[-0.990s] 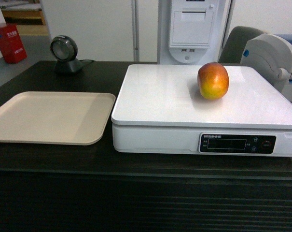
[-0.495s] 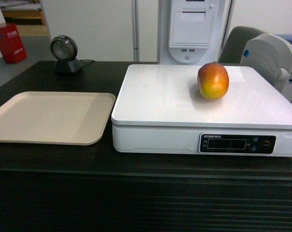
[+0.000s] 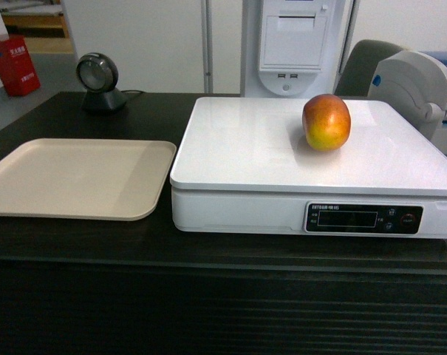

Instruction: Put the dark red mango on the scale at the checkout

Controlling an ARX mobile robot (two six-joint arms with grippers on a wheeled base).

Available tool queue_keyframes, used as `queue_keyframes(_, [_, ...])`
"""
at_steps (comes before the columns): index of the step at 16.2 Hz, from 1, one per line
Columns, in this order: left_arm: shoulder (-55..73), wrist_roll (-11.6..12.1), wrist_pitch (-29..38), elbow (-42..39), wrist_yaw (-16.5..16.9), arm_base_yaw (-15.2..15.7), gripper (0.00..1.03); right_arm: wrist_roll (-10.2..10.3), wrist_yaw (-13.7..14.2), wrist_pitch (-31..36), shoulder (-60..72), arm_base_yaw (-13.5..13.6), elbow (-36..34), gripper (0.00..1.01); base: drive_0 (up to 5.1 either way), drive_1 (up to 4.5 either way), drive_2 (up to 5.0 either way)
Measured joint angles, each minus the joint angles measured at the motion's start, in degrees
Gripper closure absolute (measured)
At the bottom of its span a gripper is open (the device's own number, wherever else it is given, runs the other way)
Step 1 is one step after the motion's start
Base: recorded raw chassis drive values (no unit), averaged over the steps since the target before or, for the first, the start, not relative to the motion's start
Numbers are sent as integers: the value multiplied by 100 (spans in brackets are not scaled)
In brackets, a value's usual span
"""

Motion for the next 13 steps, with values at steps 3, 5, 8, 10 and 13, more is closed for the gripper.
queue_keyframes(3, [0, 0, 0, 0, 0, 0, 5, 0, -2, 2, 0, 0, 0, 3, 0, 0, 0])
queue_keyframes(5, [0, 0, 2, 0, 0, 0, 5, 0, -2, -2, 0, 0, 0, 3, 0, 0, 0])
queue_keyframes(8, [0, 11, -7, 0, 2, 0, 5, 2, 2, -15, 0, 0, 0, 3, 0, 0, 0])
queue_keyframes(10, [0, 17, -7, 0, 2, 0, 5, 7, 0, -17, 0, 0, 0, 3, 0, 0, 0])
queue_keyframes(13, [0, 15, -7, 0, 0, 0, 5, 0, -2, -15, -2, 0, 0, 3, 0, 0, 0])
